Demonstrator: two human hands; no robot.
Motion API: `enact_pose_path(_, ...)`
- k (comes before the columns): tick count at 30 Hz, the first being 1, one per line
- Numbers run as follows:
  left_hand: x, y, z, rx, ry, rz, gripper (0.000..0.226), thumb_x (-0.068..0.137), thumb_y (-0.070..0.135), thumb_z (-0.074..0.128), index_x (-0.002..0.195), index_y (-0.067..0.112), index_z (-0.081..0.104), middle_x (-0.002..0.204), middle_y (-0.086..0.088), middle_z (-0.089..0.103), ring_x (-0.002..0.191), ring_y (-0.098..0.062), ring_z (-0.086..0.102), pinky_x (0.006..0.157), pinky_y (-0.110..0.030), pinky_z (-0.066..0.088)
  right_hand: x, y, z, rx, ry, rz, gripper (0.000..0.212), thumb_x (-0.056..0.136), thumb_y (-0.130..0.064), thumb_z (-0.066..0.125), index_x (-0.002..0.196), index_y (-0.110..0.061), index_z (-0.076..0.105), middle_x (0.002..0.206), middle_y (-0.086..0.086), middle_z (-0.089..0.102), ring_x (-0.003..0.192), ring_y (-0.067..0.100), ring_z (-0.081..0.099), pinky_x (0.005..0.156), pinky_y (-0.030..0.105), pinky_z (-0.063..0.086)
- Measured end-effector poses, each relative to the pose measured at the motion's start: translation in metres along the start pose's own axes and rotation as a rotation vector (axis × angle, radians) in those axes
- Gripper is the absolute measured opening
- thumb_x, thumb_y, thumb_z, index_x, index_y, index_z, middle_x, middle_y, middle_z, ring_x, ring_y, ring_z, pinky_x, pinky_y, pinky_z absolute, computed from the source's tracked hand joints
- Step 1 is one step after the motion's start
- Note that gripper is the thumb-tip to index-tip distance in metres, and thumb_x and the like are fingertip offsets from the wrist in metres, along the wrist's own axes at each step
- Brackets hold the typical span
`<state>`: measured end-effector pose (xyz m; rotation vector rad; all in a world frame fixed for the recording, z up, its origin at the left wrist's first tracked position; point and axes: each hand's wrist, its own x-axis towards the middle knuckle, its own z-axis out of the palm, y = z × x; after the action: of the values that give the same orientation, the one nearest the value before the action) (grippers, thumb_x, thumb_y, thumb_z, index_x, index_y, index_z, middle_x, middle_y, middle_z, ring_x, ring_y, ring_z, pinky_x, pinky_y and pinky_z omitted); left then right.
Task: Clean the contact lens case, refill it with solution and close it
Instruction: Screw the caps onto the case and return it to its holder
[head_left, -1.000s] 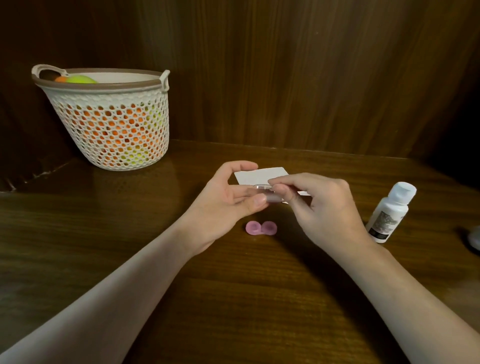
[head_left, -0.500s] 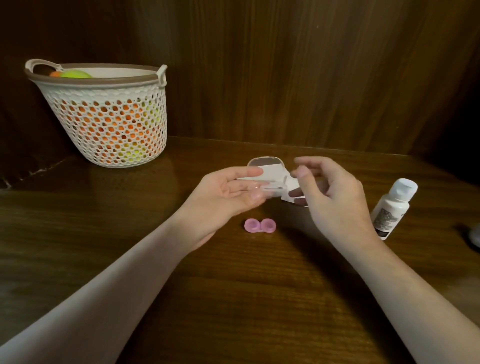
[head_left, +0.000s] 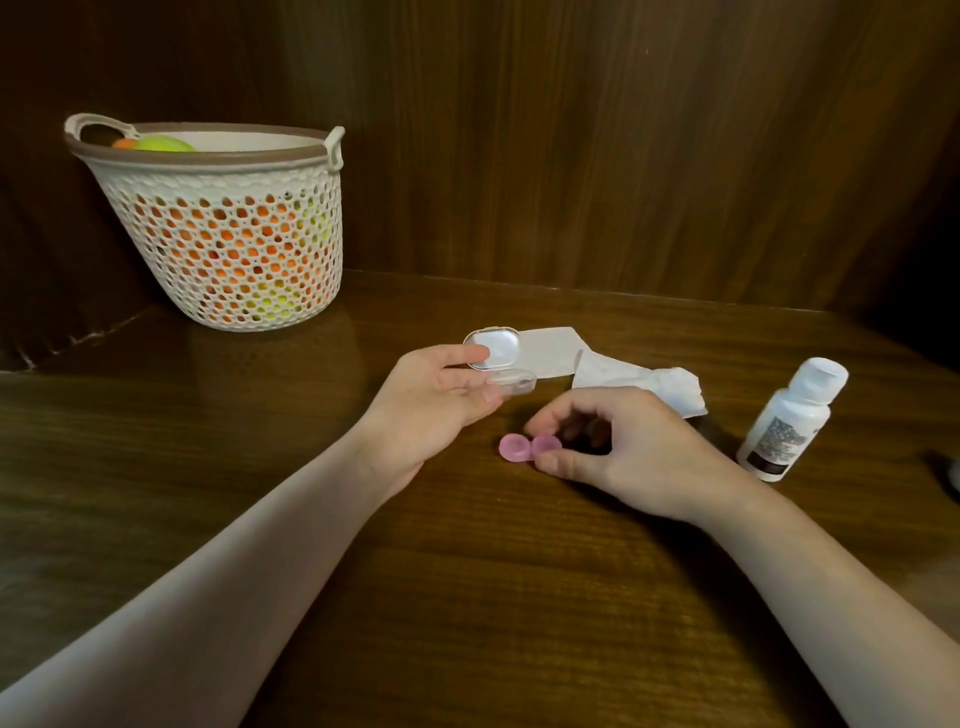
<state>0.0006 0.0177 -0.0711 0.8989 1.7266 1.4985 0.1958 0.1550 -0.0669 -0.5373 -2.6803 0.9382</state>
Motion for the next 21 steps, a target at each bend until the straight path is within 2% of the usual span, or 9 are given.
enact_pose_path(2,0.000,0.001,0.000,0.017,-0.003,-0.005,0.057,0.096,0.001,0.075,0.148,0.020,0.060,0.141,-0.006,0.070,0.128,-0.020,0.069,0.110,-0.043,0.057,0.000,0.000,-0.002,0.020,0.043,-0.009,0.019,0.091,-0.038,0.083,0.106,-0.047,0.077,0.106,-0.037,0.071,0.105,-0.013,0.063,0.077,0.009,0.050)
enact_pose_path(4,-0.001,0.001,0.001,0.032,-0.012,-0.009,0.059,0.095,0.001,0.077,0.149,0.019,0.059,0.140,-0.005,0.071,0.127,-0.020,0.069,0.111,-0.044,0.056,-0.001,0.000,-0.006,0.064,0.182,-0.024,0.016,0.090,-0.040,0.084,0.103,-0.047,0.078,0.103,-0.033,0.074,0.100,-0.007,0.067,0.076,0.011,0.052)
enact_pose_path(7,-0.003,0.001,0.003,0.021,-0.064,-0.008,0.062,0.093,0.000,0.078,0.149,0.017,0.057,0.137,-0.005,0.072,0.123,-0.022,0.072,0.110,-0.045,0.056,-0.002,0.001,-0.011,0.114,0.387,-0.038,0.016,0.089,-0.035,0.086,0.101,-0.043,0.079,0.097,-0.021,0.078,0.094,0.001,0.070,0.080,0.023,0.057)
enact_pose_path(8,-0.004,0.001,0.005,0.022,-0.087,-0.002,0.062,0.093,0.000,0.079,0.149,0.017,0.058,0.135,-0.005,0.073,0.121,-0.021,0.074,0.110,-0.044,0.057,-0.002,0.001,-0.010,0.111,0.418,-0.044,0.017,0.089,-0.033,0.086,0.100,-0.043,0.079,0.096,-0.021,0.078,0.094,0.002,0.071,0.080,0.021,0.058)
enact_pose_path(12,-0.005,0.002,0.008,0.038,-0.138,0.011,0.061,0.092,0.000,0.080,0.146,0.021,0.059,0.130,0.000,0.076,0.117,-0.014,0.075,0.107,-0.039,0.059,-0.002,-0.004,-0.007,0.084,0.415,-0.043,0.018,0.090,-0.034,0.084,0.095,-0.050,0.076,0.093,-0.033,0.074,0.099,-0.009,0.066,0.073,0.005,0.051)
enact_pose_path(17,-0.006,0.003,0.009,0.059,-0.161,0.018,0.060,0.092,0.001,0.080,0.145,0.022,0.060,0.130,0.004,0.074,0.117,-0.010,0.075,0.103,-0.034,0.060,-0.001,-0.007,-0.006,0.041,0.345,0.000,0.016,0.090,-0.040,0.081,0.092,-0.054,0.074,0.096,-0.036,0.071,0.108,-0.019,0.056,0.079,0.012,0.042)
enact_pose_path(21,-0.006,0.002,0.010,0.066,-0.177,0.031,0.060,0.092,0.004,0.081,0.145,0.024,0.061,0.135,0.003,0.073,0.121,-0.011,0.073,0.106,-0.037,0.059,-0.001,-0.008,-0.004,0.052,0.344,0.009,0.012,0.090,-0.039,0.081,0.100,-0.046,0.081,0.099,-0.031,0.076,0.107,-0.014,0.061,0.085,0.018,0.050)
